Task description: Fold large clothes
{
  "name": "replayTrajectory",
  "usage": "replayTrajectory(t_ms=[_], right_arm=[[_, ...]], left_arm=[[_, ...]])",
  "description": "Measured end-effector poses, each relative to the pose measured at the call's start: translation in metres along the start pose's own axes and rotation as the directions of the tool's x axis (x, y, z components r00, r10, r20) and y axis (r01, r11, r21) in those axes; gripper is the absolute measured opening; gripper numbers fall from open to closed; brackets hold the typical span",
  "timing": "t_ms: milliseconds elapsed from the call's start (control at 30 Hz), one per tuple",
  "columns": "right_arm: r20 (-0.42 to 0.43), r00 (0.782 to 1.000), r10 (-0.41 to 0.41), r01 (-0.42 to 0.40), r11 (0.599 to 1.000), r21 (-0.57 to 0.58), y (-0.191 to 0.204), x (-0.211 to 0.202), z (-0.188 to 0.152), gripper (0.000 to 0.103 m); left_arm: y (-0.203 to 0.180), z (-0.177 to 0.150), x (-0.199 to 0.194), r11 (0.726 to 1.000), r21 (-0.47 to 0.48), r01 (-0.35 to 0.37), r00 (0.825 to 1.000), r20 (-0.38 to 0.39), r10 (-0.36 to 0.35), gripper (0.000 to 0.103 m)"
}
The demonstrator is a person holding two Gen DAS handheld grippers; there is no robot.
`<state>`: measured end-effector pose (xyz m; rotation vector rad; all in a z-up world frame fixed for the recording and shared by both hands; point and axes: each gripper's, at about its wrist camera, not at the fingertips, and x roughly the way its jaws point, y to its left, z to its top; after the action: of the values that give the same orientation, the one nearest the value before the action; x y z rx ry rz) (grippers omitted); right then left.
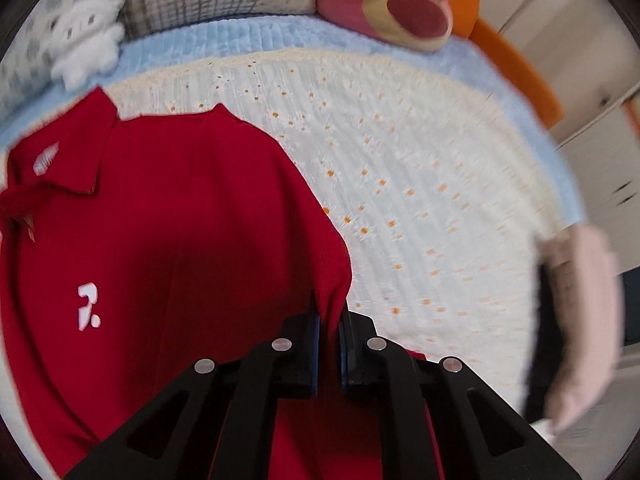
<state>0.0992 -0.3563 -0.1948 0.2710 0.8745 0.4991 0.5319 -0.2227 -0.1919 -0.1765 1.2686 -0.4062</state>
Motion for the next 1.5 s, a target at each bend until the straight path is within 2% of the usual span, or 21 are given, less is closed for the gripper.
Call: replayTrajectory(t_ms=[133,267,367,467,633,700,767,833,900,933,967,1033,1100,1200,1300,1333,1367,1400,1433,1467,1500], right_arm=[[-0.011,0.994,0.105,-0.105,0.994,-0.038,0.029,0.003,0.015,0.015],[-0.064,0.982,0.18,-0.187,0.975,-0.117,0.067,0.017,0.024,0.015],[-0.114,0.972,0.208,-0.224,0.962,-0.156,0.091,0.034,0.024,0.015],[-0.167,0.962,0.218,-0.246,0.954,-0.172,0.106,0.057,0.019,0.015],[-0.256,0.947,0.192,-0.244,0.952,-0.187,0.113,0.095,0.007,0.016],[-0.288,0.943,0.169,-0.232,0.951,-0.203,0.115,0.106,0.002,0.019],[-0.295,0.946,0.134,-0.209,0.948,-0.241,0.12,0.111,-0.007,0.022],[-0.304,0.946,0.108,-0.196,0.942,-0.273,0.125,0.113,-0.009,0.027],[-0.319,0.941,0.115,-0.218,0.925,-0.311,0.135,0.11,-0.012,0.047],[-0.333,0.935,0.119,-0.231,0.918,-0.322,0.137,0.11,-0.013,0.068],[-0.343,0.931,0.122,-0.242,0.912,-0.333,0.14,0.105,-0.014,0.075],[-0.328,0.937,0.124,-0.247,0.897,-0.366,0.145,0.091,-0.012,0.077],[-0.291,0.945,0.146,-0.253,0.892,-0.375,0.144,0.075,-0.004,0.077],[-0.21,0.963,0.167,-0.235,0.902,-0.361,0.136,0.061,0.009,0.073],[-0.175,0.973,0.147,-0.196,0.932,-0.305,0.117,0.062,0.019,0.059],[-0.177,0.974,0.14,-0.187,0.938,-0.292,0.113,0.064,0.02,0.055],[-0.186,0.977,0.105,-0.156,0.946,-0.284,0.107,0.069,0.02,0.055],[-0.196,0.978,0.076,-0.131,0.949,-0.286,0.105,0.074,0.019,0.055],[-0.218,0.975,0.042,-0.107,0.949,-0.295,0.102,0.081,0.015,0.055],[-0.253,0.967,0.002,-0.086,0.944,-0.319,0.101,0.091,0.009,0.053],[-0.269,0.962,-0.04,-0.059,0.935,-0.349,0.101,0.098,0.005,0.053]], left_arm=[[0.041,-0.001,-0.032,0.989,-0.038,0.144,0.989,0.042,-0.143,0.011],[0.093,-0.01,-0.071,0.963,-0.061,0.264,0.962,0.093,-0.258,0.011],[0.143,-0.018,-0.083,0.958,-0.109,0.265,0.961,0.112,-0.253,0.011],[0.185,-0.028,-0.072,0.952,-0.164,0.257,0.964,0.117,-0.24,0.011],[0.226,-0.048,-0.045,0.947,-0.204,0.247,0.967,0.117,-0.226,0.011],[0.237,-0.055,-0.035,0.943,-0.201,0.266,0.961,0.13,-0.244,0.011],[0.238,-0.059,-0.032,0.948,-0.174,0.266,0.958,0.157,-0.24,0.011],[0.233,-0.061,-0.035,0.962,-0.138,0.235,0.962,0.175,-0.21,0.013],[0.228,-0.064,-0.049,0.971,-0.141,0.192,0.964,0.213,-0.16,0.024],[0.228,-0.066,-0.06,0.975,-0.141,0.169,0.963,0.236,-0.133,0.039],[0.227,-0.069,-0.073,0.979,-0.138,0.147,0.958,0.267,-0.107,0.045],[0.222,-0.082,-0.11,0.985,-0.101,0.139,0.94,0.327,-0.099,0.045],[0.215,-0.098,-0.136,0.982,-0.062,0.179,0.926,0.348,-0.147,0.045],[0.193,-0.132,-0.16,0.968,0.003,0.25,0.915,0.326,-0.238,0.045],[0.177,-0.162,-0.153,0.948,0.021,0.317,0.909,0.281,-0.309,0.045],[0.171,-0.169,-0.143,0.944,0.01,0.329,0.911,0.261,-0.321,0.045],[0.169,-0.174,-0.134,0.949,-0.001,0.315,0.921,0.242,-0.305,0.045],[0.167,-0.181,-0.12,0.959,-0.012,0.282,0.94,0.205,-0.274,0.045],[0.169,-0.184,-0.108,0.964,-0.022,0.264,0.95,0.176,-0.256,0.045],[0.172,-0.189,-0.089,0.975,-0.051,0.215,0.97,0.123,-0.208,0.044],[0.178,-0.191,-0.077,0.976,-0.077,0.203,0.976,0.101,-0.195,0.04]])
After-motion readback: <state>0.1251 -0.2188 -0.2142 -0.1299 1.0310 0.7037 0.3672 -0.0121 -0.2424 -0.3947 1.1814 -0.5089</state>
